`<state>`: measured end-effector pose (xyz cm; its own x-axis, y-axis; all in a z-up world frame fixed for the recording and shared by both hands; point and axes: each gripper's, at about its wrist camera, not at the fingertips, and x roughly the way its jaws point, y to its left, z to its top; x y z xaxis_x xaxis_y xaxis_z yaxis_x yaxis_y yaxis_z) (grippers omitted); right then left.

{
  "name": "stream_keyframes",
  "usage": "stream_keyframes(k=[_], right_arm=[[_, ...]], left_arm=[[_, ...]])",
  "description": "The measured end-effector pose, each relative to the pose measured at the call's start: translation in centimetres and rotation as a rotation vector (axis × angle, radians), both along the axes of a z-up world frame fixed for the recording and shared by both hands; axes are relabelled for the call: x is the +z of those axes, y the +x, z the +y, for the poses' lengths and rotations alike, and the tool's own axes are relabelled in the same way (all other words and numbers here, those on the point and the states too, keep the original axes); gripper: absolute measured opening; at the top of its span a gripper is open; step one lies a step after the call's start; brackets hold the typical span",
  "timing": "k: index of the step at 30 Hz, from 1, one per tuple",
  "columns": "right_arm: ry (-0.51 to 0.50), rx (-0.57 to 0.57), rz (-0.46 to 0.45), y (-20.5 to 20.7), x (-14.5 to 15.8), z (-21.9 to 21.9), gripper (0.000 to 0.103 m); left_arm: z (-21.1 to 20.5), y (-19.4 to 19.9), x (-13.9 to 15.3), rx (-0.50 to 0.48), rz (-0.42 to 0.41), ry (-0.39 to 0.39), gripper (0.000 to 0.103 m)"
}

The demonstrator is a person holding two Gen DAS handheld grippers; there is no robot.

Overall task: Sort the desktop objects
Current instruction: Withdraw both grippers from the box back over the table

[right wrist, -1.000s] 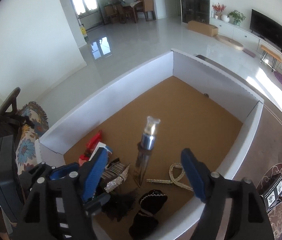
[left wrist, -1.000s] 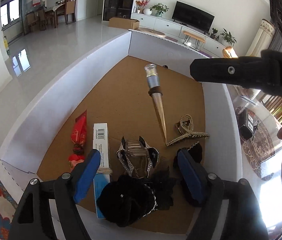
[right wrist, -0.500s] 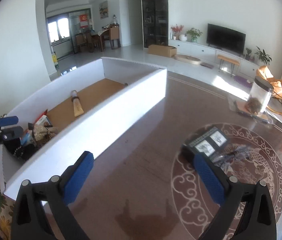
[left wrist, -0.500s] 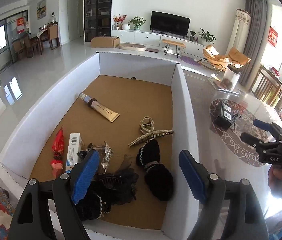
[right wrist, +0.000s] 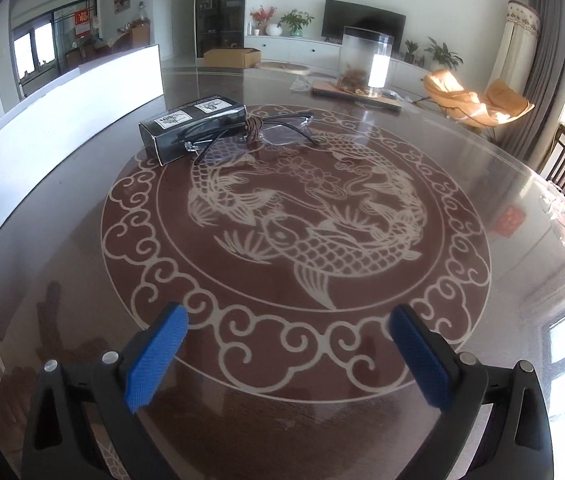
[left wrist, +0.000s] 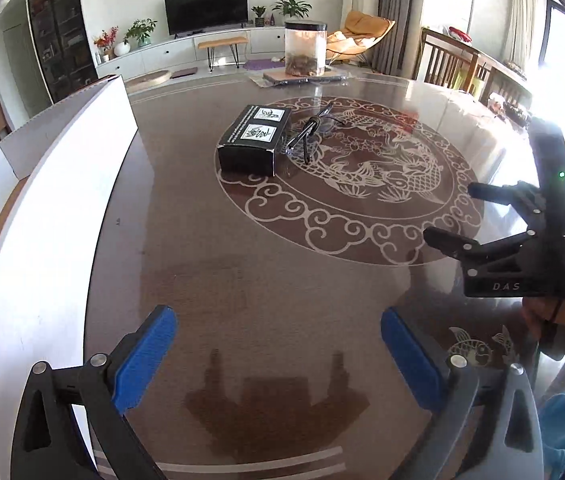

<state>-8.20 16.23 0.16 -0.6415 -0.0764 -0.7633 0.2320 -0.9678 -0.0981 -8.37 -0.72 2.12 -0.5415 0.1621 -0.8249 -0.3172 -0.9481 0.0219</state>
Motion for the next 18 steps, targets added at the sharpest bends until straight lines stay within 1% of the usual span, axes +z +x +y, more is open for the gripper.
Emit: stream_keyframes(k=[4,7,13,18], right_arm=[[0.056,-0.018,-0.007,-0.2,-0.4,-0.9,0.101],[0.061,-0.028,-0.016,-0.4,-0.6,-0.8,0.102],[0.033,-0.022,-0.031,-0.7,-0.7,-0.4,0.102],[0.039,-0.024,-0.028,-0.7,-0.8,-0.5,0.103]], left_arm=[[0.9,-1.8,-2.3,-0.012,-0.022,-0.054,0.103],[1.8,-3.0,-3.2,-0.027,-0.014,-0.102,0.103],[2.7,-4.2,-3.2,-0.062,0.036,-0.109,0.103],[2.3,-5.0,-3.3,-0.076,0.033,-0.065,0.103]])
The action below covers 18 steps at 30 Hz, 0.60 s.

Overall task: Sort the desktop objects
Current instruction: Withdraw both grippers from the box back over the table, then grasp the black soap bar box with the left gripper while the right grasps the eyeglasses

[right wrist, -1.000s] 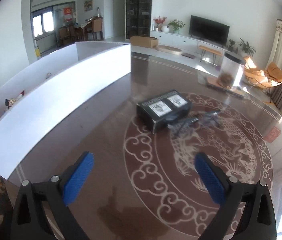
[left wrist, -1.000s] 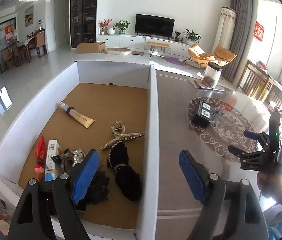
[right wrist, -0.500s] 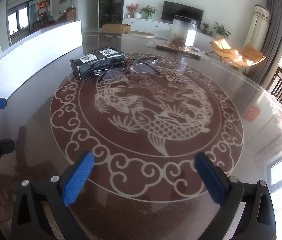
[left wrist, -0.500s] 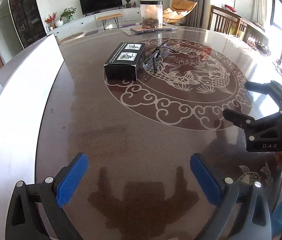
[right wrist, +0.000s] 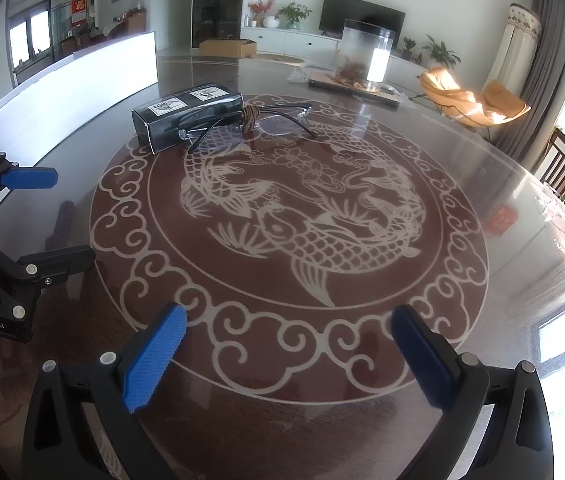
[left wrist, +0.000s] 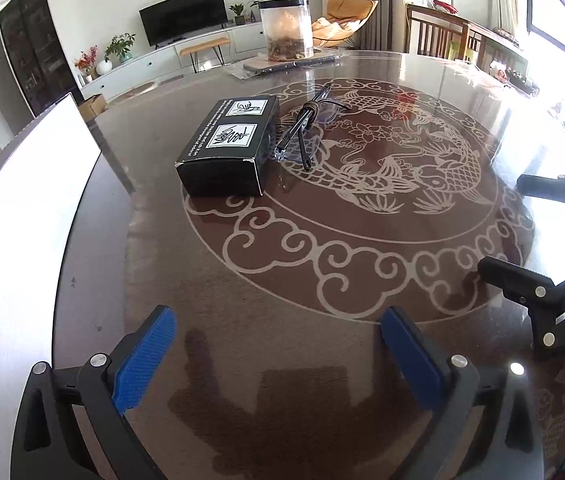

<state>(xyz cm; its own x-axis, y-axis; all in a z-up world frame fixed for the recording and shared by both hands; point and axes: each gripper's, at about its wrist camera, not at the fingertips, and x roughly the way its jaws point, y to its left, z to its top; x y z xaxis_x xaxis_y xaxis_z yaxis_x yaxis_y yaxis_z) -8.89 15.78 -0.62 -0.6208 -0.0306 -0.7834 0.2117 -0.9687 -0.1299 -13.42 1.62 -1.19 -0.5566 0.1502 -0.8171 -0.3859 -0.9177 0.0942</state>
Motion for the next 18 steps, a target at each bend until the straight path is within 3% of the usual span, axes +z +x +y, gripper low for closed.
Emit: stream_keyframes(k=[6,12,18], right_arm=[[0.004,-0.001,0.002,0.0,0.0,-0.1,0.103],[0.004,-0.001,0.002,0.0,0.0,0.0,0.103],[-0.002,-0.001,-0.001,0.0,0.0,0.0,0.103]], left_arm=[[-0.2,-2.2,-0.1,-0.031,-0.018,0.011,0.103],[-3.1,-7.9,-0.3,0.05,-0.09,0.055,0.103],[-1.0,-10.9,-0.3,-0.086,-0.111,0.04,0.103]])
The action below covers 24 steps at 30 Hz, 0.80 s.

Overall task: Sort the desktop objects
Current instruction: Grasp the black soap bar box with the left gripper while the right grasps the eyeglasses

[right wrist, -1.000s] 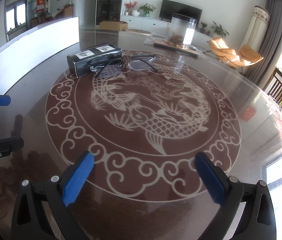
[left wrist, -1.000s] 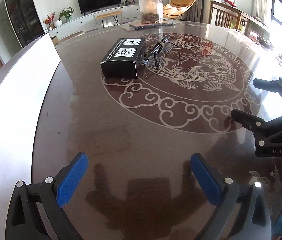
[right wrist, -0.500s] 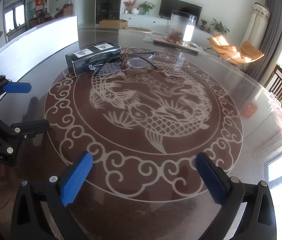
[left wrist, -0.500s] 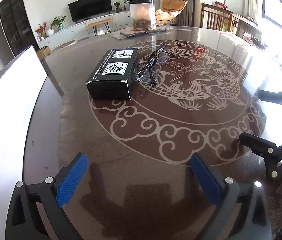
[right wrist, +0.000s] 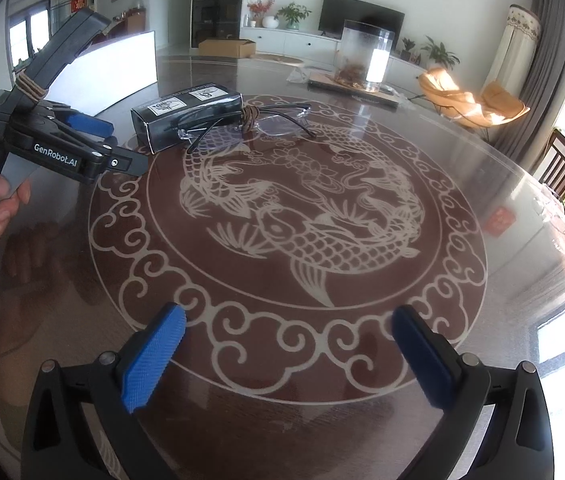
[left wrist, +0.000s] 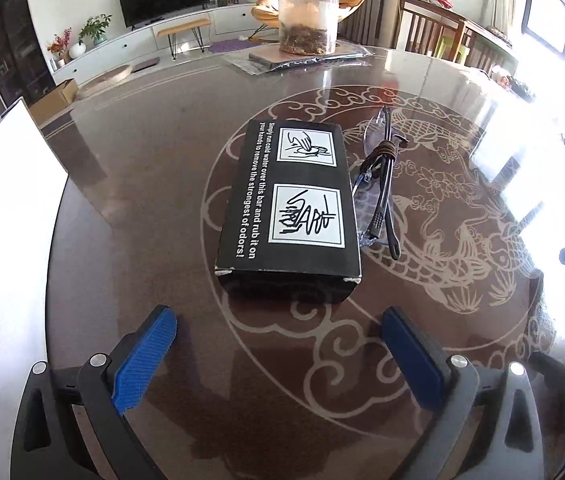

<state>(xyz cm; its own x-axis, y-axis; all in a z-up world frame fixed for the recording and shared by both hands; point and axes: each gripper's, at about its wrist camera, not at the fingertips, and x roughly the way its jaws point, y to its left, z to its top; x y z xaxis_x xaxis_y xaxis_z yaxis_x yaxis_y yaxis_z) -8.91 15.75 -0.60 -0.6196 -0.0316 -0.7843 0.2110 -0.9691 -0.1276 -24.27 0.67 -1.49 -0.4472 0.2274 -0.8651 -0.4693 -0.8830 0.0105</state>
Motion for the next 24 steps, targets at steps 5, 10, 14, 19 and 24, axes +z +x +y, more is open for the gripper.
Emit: stream_keyframes(k=[5,10,14,19,24], right_arm=[[-0.004,-0.001,-0.002,0.0,0.0,0.0,0.103],[-0.004,-0.001,-0.002,0.0,0.0,-0.1,0.103],[-0.009,-0.001,-0.005,0.0,0.0,0.0,0.103],[-0.145,0.039,-0.03,-1.5,0.3,0.3,0.103],[-0.23,0.011,-0.124,-11.2,1.2,-3.3,0.103]], left_arm=[[1.5,-1.7,0.2,-0.02,0.018,0.013,0.097],[-0.2,-1.9,0.9,0.061,0.069,0.106,0.058],[-1.9,2.1,0.6,0.133,0.121,0.067,0.058],[-5.5,8.0,0.6,0.294,0.126,0.055,0.058],[-6.4,8.9,0.3,0.321,0.097,0.009,0.089]])
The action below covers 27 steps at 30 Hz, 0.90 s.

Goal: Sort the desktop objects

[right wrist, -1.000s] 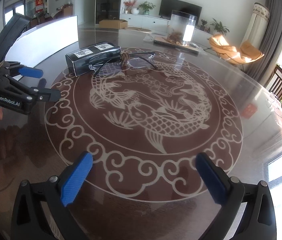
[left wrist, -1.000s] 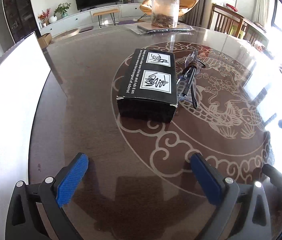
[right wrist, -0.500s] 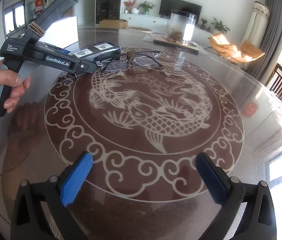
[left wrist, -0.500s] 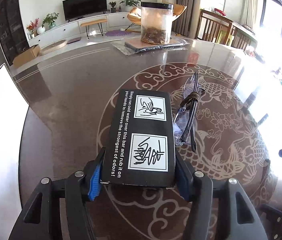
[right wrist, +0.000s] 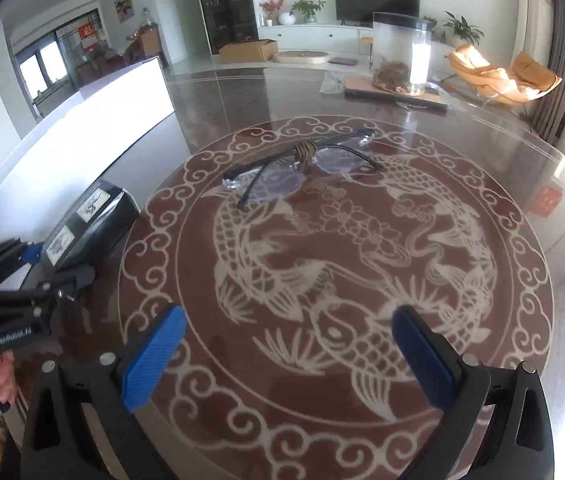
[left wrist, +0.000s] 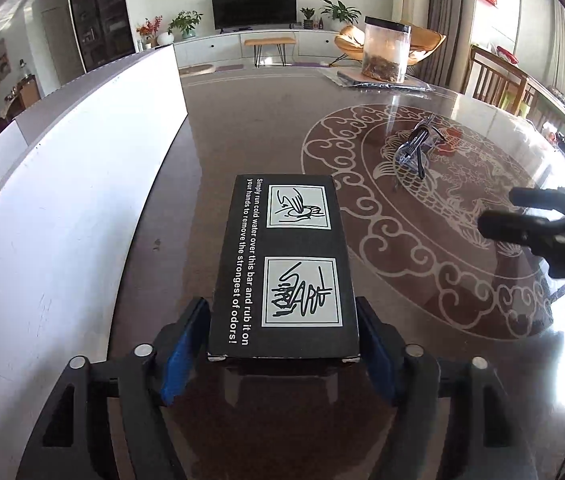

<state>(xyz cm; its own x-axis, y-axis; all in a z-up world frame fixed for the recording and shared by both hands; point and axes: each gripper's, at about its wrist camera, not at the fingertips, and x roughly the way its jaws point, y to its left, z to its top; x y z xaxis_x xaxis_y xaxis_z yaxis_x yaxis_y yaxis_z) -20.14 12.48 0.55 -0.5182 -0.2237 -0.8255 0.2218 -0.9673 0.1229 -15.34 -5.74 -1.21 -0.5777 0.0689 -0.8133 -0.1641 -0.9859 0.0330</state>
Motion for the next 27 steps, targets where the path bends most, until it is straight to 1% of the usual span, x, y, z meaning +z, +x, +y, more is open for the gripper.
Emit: stream_keyframes(k=[1,4,5,6,7,8,9,10,14,16,18,20,23,25,27], right_arm=[[-0.012,-0.041,-0.015,-2.2,0.0,-0.5,0.103],[-0.04,-0.181,-0.093,-7.6,-0.7,-1.0,0.103],[-0.03,-0.21,-0.09,-8.5,-0.6,-1.2,0.103],[-0.009,-0.228,-0.089,-9.2,-0.6,-1.4,0.099],[0.043,-0.244,-0.075,-9.3,-0.4,-1.7,0.074],[0.086,-0.248,-0.056,-9.1,-0.1,-1.9,0.052],[0.071,-0.237,-0.058,-8.7,-0.1,-1.7,0.018],[0.058,-0.222,-0.058,-8.2,0.0,-1.5,0.014],[0.049,-0.117,-0.065,-4.8,0.5,-0.2,0.013],[0.028,-0.07,-0.065,-2.9,1.4,0.3,0.013],[0.01,-0.028,-0.056,-1.5,3.1,0.2,0.013],[-0.007,0.021,-0.025,-0.5,5.6,-0.8,0.013],[-0.052,0.116,0.033,0.7,10.3,-4.1,0.013],[-0.091,0.192,0.069,1.4,13.3,-7.4,0.013],[-0.128,0.27,0.094,2.0,15.7,-11.5,0.013]], left_arm=[[0.0,-0.5,-0.2,0.007,-0.019,-0.016,0.102],[0.0,-1.4,-0.1,-0.003,-0.029,-0.035,0.103],[0.0,-1.8,0.0,-0.006,-0.028,-0.045,0.103],[0.0,-2.1,0.0,-0.011,-0.025,-0.051,0.101],[-0.1,-2.2,0.1,-0.016,-0.013,-0.052,0.085],[-0.2,-2.2,0.4,-0.03,0.0,-0.034,0.062],[-0.3,-2.1,0.5,-0.034,0.012,-0.034,0.058],[-0.3,-2.0,0.6,-0.029,0.022,-0.055,0.058],[-1.1,-0.4,0.7,-0.02,0.033,0.015,0.058],[-1.2,0.7,1.3,-0.022,0.021,0.087,0.057],[-0.7,1.8,2.7,-0.025,0.042,0.124,0.057],[-0.4,3.0,4.8,-0.03,0.073,0.165,0.057],[-1.9,4.9,9.2,-0.025,0.134,0.221,0.058],[-3.7,5.8,12.0,-0.007,0.175,0.232,0.058],[-6.6,6.4,14.1,0.032,0.198,0.226,0.058]])
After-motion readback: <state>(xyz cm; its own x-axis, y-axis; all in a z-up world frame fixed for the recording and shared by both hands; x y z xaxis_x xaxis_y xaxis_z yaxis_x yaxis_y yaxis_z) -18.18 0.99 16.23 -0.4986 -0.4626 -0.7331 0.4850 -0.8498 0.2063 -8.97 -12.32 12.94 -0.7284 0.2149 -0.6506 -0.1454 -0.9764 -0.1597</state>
